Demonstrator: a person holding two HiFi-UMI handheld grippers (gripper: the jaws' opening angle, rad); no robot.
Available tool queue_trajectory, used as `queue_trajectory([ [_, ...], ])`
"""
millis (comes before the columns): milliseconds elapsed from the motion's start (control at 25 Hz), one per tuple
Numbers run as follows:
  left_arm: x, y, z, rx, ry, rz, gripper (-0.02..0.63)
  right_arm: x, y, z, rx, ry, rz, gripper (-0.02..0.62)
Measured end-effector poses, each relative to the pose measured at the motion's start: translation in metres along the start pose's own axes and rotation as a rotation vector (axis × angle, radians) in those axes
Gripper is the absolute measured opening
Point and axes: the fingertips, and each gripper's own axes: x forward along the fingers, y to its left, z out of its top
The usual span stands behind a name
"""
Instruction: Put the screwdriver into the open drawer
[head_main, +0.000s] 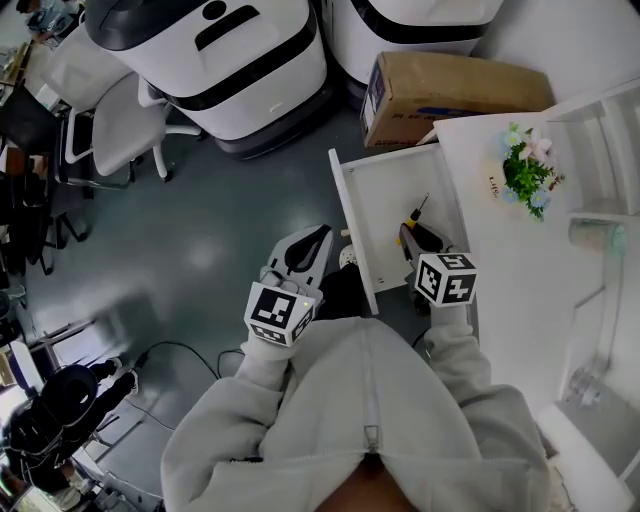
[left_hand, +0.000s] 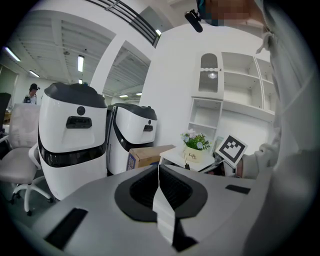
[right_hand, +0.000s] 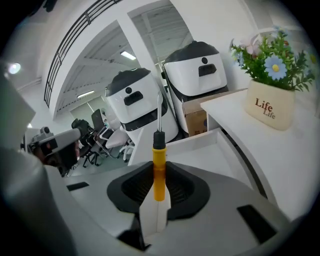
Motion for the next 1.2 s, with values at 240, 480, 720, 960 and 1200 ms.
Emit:
queue_trajectory([
  [240,0.003,0.003,-0.002,0.003,0.01,-0.007,0.02,0.043,-0.013,-0.008,-0.036,0.116,-0.014,0.087],
  [480,0.005,0.01,-0.004,-0.008,0.016,0.002,0.02,0.084,-0.024,-0.03,-0.046,0.239,-0.021,0.087],
  [720,0.008,0.019,-0.011,-0.022,0.027,0.02,0.02,0.114,-0.038,-0.045,-0.058,0.316,-0.056,0.087],
  [960,0.014,0.021,-0.019,-0.041,0.04,0.022,0.02,0.135,-0.044,-0.063,-0.081,0.403,-0.077,0.087],
  [1200,0.015,0.021,-0.03,-0.064,0.058,0.023,0.02,0.153,-0.051,-0.073,-0.102,0.449,-0.093,0.087],
])
